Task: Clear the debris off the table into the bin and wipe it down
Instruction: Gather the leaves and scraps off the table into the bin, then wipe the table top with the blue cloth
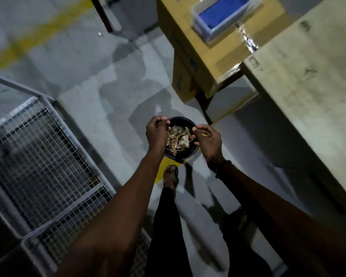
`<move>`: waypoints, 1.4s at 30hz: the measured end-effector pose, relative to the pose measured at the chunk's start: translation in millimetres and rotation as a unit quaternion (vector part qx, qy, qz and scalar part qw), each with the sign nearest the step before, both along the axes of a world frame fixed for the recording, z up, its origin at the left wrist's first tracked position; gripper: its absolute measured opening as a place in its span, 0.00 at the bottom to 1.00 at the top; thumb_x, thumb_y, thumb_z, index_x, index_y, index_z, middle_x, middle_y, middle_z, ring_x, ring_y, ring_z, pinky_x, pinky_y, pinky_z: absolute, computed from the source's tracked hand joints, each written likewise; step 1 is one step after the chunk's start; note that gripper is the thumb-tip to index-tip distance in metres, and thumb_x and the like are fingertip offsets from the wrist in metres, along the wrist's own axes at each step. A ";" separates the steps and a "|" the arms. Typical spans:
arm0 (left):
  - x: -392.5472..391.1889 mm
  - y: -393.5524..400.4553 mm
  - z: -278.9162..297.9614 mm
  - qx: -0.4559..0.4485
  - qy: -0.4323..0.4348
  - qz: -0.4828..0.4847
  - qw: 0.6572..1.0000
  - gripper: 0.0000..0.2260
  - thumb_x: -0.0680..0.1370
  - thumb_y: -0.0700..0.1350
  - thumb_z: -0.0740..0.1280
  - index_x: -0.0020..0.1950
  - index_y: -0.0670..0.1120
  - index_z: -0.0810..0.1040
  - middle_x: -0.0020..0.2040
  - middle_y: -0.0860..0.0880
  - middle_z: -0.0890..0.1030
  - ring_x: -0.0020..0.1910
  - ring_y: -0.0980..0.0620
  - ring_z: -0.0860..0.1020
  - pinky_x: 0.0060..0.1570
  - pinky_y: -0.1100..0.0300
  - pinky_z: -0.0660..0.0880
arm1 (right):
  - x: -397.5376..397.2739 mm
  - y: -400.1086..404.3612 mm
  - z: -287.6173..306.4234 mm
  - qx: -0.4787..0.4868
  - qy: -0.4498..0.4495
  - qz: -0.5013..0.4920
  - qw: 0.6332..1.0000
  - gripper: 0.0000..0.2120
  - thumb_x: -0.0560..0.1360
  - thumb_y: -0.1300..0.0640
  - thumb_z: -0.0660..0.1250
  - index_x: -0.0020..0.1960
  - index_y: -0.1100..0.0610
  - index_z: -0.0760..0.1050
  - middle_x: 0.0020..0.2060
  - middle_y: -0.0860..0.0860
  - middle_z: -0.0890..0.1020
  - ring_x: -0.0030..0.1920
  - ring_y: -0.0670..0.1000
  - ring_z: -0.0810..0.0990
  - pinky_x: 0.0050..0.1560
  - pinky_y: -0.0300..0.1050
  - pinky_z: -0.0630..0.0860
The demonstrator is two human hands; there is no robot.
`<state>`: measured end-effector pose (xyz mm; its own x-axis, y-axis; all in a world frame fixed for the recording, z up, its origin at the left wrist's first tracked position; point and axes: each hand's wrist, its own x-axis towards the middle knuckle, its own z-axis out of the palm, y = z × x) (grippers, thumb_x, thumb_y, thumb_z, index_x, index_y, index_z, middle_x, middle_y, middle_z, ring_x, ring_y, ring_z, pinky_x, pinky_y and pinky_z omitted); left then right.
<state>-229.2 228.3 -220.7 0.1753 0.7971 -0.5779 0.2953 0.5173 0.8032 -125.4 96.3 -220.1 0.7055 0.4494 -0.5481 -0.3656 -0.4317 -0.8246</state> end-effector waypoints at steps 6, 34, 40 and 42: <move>-4.1 -1.9 111.7 0.023 -0.029 -0.071 0.997 0.09 0.82 0.36 0.64 0.45 0.46 0.79 0.39 0.51 0.82 0.32 0.56 0.78 0.34 0.61 0.75 | 3.9 -11.1 127.1 0.017 0.012 -0.012 1.000 0.07 0.83 0.58 0.70 0.57 0.61 0.80 0.44 0.51 0.84 0.37 0.42 0.85 0.38 0.38 0.81; 214.7 97.4 299.4 0.198 -0.012 -0.311 0.929 0.07 0.82 0.37 0.65 0.49 0.47 0.79 0.44 0.46 0.85 0.44 0.44 0.85 0.41 0.56 0.78 | 213.8 32.0 311.7 0.148 -0.042 -0.137 0.979 0.02 0.82 0.59 0.71 0.52 0.57 0.82 0.47 0.54 0.87 0.47 0.53 0.87 0.46 0.45 0.83; 286.2 183.9 287.2 0.275 0.037 -0.421 0.864 0.06 0.82 0.36 0.65 0.50 0.45 0.80 0.42 0.49 0.84 0.40 0.51 0.84 0.47 0.53 0.82 | 255.4 96.9 297.7 0.080 -0.078 -0.139 0.984 0.04 0.81 0.63 0.72 0.55 0.61 0.80 0.47 0.59 0.85 0.40 0.51 0.85 0.49 0.52 0.84; 310.8 215.4 273.2 0.298 0.067 -0.485 0.820 0.06 0.80 0.39 0.67 0.47 0.49 0.80 0.43 0.50 0.84 0.45 0.46 0.85 0.50 0.52 0.82 | 269.1 122.3 283.8 0.036 -0.095 -0.135 0.986 0.03 0.80 0.62 0.73 0.53 0.58 0.80 0.51 0.60 0.86 0.42 0.53 0.87 0.49 0.55 0.85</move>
<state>81.6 443.6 52.4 0.8602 0.4684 -0.2016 0.4411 -0.4854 0.7549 143.7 218.6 63.8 0.8919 0.2637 -0.3674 -0.2947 -0.2774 -0.9145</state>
